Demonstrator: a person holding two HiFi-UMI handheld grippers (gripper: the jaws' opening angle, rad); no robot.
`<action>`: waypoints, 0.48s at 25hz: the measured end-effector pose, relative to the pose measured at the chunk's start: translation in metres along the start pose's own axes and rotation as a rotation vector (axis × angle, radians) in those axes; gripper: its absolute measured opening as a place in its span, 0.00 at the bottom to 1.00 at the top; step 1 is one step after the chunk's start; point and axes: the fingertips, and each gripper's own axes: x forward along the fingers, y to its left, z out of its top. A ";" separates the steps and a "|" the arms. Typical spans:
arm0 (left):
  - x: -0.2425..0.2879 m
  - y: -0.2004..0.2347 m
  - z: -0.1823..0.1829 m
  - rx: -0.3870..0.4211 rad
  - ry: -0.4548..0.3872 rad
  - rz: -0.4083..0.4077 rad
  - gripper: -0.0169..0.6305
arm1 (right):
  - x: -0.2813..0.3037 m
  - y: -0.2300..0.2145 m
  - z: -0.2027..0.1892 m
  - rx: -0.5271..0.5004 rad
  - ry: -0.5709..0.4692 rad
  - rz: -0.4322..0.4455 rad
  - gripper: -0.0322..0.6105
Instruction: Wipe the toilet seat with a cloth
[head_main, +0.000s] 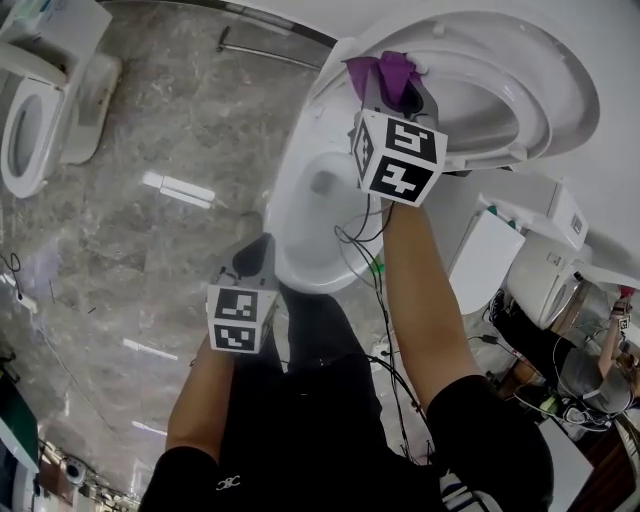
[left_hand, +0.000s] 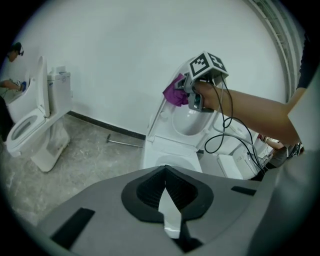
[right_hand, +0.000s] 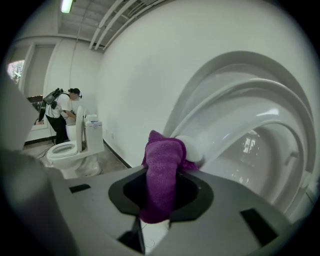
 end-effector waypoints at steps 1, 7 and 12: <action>0.000 0.003 -0.001 -0.003 0.001 0.005 0.03 | 0.001 0.000 0.000 -0.009 0.001 -0.013 0.20; 0.006 0.015 0.000 -0.003 0.011 0.010 0.03 | 0.013 0.011 -0.013 -0.184 0.033 -0.041 0.20; 0.011 0.018 0.002 0.005 0.017 -0.003 0.03 | 0.027 0.025 -0.047 -0.188 0.102 0.007 0.20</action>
